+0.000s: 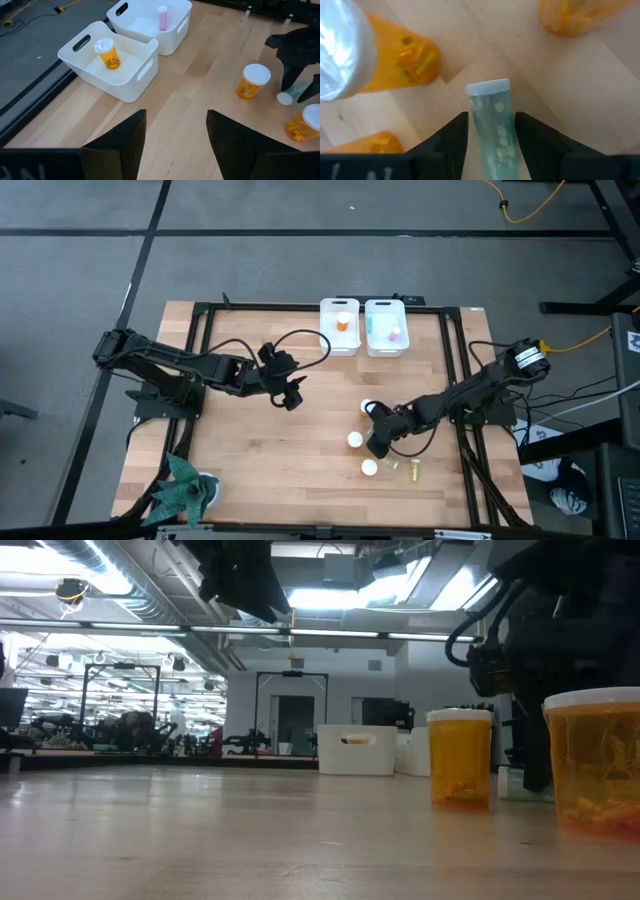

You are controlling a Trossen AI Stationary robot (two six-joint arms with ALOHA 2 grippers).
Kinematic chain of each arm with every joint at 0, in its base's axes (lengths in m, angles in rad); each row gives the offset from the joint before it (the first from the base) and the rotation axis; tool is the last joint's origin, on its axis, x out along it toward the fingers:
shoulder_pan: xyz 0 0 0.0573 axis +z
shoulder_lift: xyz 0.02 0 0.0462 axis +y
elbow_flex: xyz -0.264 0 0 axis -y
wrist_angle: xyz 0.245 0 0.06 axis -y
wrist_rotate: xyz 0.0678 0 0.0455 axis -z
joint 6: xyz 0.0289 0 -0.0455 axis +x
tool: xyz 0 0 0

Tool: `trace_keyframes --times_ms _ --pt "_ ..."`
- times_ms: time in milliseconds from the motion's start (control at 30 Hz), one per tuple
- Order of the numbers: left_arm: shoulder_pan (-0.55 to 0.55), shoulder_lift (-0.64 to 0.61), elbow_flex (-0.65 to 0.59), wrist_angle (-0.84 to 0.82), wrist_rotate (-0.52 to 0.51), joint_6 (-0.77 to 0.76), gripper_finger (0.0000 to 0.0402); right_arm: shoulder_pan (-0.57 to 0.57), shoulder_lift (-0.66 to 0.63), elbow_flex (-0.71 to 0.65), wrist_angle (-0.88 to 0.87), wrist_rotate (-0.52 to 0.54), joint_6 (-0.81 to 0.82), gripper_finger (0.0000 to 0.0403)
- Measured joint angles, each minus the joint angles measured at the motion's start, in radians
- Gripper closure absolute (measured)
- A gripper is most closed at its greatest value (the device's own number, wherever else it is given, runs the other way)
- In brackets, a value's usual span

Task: Pick and place medicine bottles into bin by pill shape (circle, oval)
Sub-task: Put the small blue medicine pill bottle into the right white bin

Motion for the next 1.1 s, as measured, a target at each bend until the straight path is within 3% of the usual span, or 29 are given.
trace_keyframes --times_ms 367,633,800,900,1100 --pt "0.000 0.000 0.000 0.000 0.000 0.000 0.0202 -0.019 0.017 0.002 -0.074 0.039 -0.183 0.0239" --pt "0.000 0.000 0.000 0.000 0.000 0.000 0.0202 -0.021 0.010 0.031 -0.137 0.056 -0.272 0.0318" --pt "0.000 0.000 0.000 0.000 0.000 0.000 0.0202 -0.022 -0.059 0.170 -0.385 0.097 -0.319 0.0342" --pt "0.000 0.000 0.000 0.000 0.000 0.000 0.0202 -0.016 -0.094 0.255 -0.592 0.229 -0.329 0.0334" --pt "0.000 0.000 0.000 0.000 0.000 0.000 0.0202 -0.074 -0.160 0.367 -0.728 0.742 -0.359 0.0328"
